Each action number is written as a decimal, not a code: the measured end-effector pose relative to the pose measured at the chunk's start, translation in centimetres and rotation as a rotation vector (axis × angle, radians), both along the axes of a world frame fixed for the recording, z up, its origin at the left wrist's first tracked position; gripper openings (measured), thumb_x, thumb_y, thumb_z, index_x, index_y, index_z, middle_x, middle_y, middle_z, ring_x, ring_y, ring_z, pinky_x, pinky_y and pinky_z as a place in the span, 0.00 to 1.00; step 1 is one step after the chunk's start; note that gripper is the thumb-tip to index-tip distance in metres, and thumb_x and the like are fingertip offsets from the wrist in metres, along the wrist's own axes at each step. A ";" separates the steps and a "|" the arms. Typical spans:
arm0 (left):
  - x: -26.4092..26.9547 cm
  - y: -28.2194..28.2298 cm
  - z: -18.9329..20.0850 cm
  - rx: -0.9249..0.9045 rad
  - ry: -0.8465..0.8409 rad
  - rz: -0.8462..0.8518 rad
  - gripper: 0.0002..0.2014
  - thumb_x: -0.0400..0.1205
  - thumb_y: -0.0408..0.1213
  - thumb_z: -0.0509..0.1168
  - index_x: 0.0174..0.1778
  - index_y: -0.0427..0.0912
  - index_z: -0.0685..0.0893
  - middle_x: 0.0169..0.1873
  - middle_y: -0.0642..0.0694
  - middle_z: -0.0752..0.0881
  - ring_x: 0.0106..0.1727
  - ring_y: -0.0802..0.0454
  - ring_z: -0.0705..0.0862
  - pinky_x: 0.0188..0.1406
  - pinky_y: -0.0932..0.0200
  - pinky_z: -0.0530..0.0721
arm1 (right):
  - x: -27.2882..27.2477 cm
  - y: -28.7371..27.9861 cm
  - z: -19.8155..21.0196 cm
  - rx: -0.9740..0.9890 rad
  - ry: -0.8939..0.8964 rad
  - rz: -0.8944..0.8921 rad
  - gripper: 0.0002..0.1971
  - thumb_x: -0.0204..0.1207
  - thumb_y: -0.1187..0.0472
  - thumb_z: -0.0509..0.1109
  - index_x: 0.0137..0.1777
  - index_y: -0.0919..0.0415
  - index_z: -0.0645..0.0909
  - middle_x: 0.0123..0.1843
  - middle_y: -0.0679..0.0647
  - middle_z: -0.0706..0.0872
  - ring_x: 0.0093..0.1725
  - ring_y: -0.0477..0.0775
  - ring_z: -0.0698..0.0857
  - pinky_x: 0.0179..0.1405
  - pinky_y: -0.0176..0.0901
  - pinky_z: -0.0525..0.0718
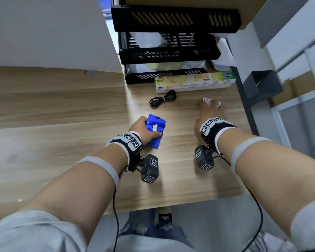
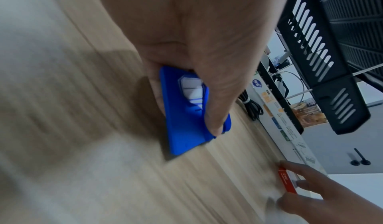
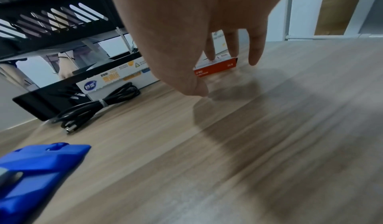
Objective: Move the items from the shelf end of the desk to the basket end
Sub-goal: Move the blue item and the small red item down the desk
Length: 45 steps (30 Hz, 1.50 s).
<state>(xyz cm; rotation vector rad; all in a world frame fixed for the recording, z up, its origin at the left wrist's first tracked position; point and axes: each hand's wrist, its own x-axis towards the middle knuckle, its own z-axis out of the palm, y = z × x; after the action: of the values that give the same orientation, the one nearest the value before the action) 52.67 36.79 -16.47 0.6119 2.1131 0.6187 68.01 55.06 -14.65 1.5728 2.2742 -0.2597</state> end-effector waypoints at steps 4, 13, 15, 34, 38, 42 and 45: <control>-1.3 0.0 -0.1 0.026 -0.071 -0.008 0.22 0.69 0.47 0.81 0.53 0.46 0.80 0.47 0.48 0.87 0.49 0.46 0.86 0.50 0.54 0.84 | -0.7 -0.2 0.1 0.065 -0.006 -0.033 0.38 0.61 0.63 0.74 0.71 0.43 0.65 0.76 0.60 0.61 0.71 0.68 0.65 0.55 0.62 0.80; -1.3 -2.8 0.1 0.042 -0.071 0.051 0.23 0.71 0.45 0.80 0.57 0.42 0.81 0.50 0.44 0.88 0.49 0.45 0.85 0.48 0.54 0.81 | -0.9 -2.2 1.2 0.010 -0.052 0.011 0.33 0.68 0.64 0.70 0.73 0.47 0.63 0.72 0.61 0.67 0.72 0.68 0.66 0.59 0.62 0.76; -1.0 -4.4 0.4 0.027 -0.051 0.094 0.22 0.72 0.45 0.79 0.57 0.42 0.80 0.49 0.46 0.86 0.48 0.46 0.83 0.47 0.57 0.77 | -0.9 -4.0 1.5 -0.053 -0.061 0.074 0.35 0.71 0.66 0.69 0.77 0.51 0.61 0.74 0.62 0.65 0.72 0.68 0.67 0.60 0.59 0.76; 0.3 -30.8 14.0 0.289 -0.058 0.835 0.15 0.75 0.38 0.78 0.55 0.44 0.84 0.53 0.39 0.90 0.51 0.40 0.89 0.50 0.43 0.91 | -9.5 -28.2 11.2 -0.463 0.417 0.727 0.25 0.70 0.65 0.67 0.65 0.44 0.70 0.58 0.58 0.70 0.43 0.63 0.82 0.35 0.41 0.78; -2.0 -36.7 15.8 0.380 -0.087 0.993 0.18 0.76 0.40 0.77 0.59 0.41 0.82 0.53 0.39 0.89 0.47 0.43 0.89 0.34 0.52 0.92 | -14.3 -34.3 13.4 -0.471 0.432 0.893 0.26 0.67 0.65 0.67 0.64 0.44 0.70 0.63 0.60 0.75 0.49 0.63 0.82 0.39 0.42 0.73; -5.5 -43.8 16.6 0.433 -0.101 1.082 0.18 0.76 0.40 0.77 0.58 0.42 0.80 0.54 0.39 0.88 0.43 0.46 0.89 0.28 0.56 0.90 | -19.5 -41.9 14.3 -0.481 0.409 0.979 0.25 0.69 0.65 0.67 0.65 0.45 0.71 0.59 0.59 0.73 0.39 0.61 0.81 0.34 0.41 0.74; -8.7 -50.9 17.2 0.460 -0.072 1.126 0.18 0.77 0.36 0.76 0.61 0.40 0.79 0.52 0.39 0.88 0.40 0.47 0.89 0.21 0.61 0.86 | -24.2 -49.0 14.5 -0.471 0.387 1.055 0.27 0.69 0.65 0.68 0.67 0.45 0.70 0.59 0.59 0.74 0.43 0.63 0.82 0.38 0.43 0.76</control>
<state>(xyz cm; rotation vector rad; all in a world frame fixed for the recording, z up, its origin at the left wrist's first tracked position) 43.96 -14.10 0.75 -0.4611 2.1159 1.7222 43.84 6.08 -0.18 0.0032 2.6946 -0.7528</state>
